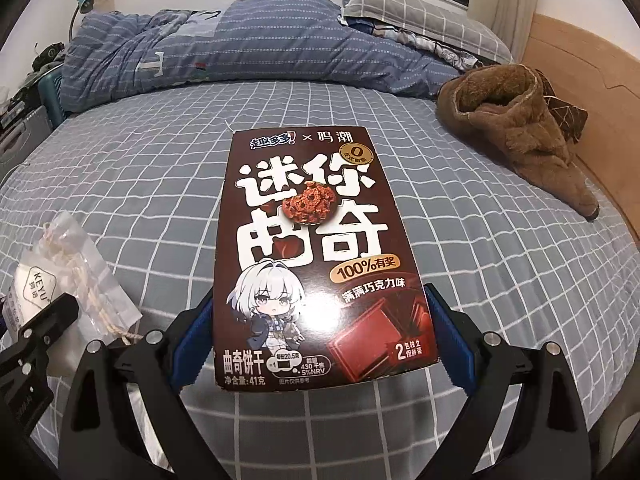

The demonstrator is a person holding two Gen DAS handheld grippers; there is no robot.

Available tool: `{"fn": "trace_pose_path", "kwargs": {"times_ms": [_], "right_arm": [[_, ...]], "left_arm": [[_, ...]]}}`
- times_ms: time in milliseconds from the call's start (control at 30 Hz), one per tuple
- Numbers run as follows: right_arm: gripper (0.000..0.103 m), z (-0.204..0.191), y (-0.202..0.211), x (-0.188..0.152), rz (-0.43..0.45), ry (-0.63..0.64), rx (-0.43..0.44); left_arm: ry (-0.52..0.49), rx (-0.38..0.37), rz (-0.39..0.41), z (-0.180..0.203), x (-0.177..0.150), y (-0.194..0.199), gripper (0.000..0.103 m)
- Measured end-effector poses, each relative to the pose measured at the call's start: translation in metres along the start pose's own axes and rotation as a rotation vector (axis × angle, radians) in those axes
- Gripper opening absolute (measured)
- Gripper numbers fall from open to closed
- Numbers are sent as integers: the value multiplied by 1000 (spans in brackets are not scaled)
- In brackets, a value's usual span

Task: Collect trash
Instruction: 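Carry the white cotton-pad bag and brown cookie box over the black bin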

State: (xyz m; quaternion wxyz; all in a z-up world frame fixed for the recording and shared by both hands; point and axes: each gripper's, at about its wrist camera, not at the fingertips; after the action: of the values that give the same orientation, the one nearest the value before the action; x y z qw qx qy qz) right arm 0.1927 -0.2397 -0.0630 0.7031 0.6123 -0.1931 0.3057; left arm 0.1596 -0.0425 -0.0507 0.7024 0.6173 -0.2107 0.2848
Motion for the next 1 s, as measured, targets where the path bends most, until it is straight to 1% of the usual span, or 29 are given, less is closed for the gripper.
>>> {"fn": "trace_pose_path", "kwargs": {"times_ms": [133,367,633,800,1000], "right_arm": [[90,-1,12,-6,6,-2,0],[90,-3,36,-16,25,-5,-5],[90,-10,65,-26,55,10,-3],[90,-16,88,-38,76,22,1],[90,-19,105,-57,67,18,13]], "left_arm": [[10,-1,5,-5,-4,9,43],[28,8,41,-14,-8,33,43],[18,2,58,-16,-13,62,43],[16,8,54,-18,-21,75,43],[30,10,48,-23,-34,86,43]]}}
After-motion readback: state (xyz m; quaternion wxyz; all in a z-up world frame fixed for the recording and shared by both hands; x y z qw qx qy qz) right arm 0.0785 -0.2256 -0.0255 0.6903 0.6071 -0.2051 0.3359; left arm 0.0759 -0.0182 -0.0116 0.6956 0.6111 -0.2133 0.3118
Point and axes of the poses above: each gripper's, at about its wrist camera, not at the fingertips, and y roughly against the way its jaws point, z to its right, x to its top, and after that the axes turned 9 degrees about y, right-handed
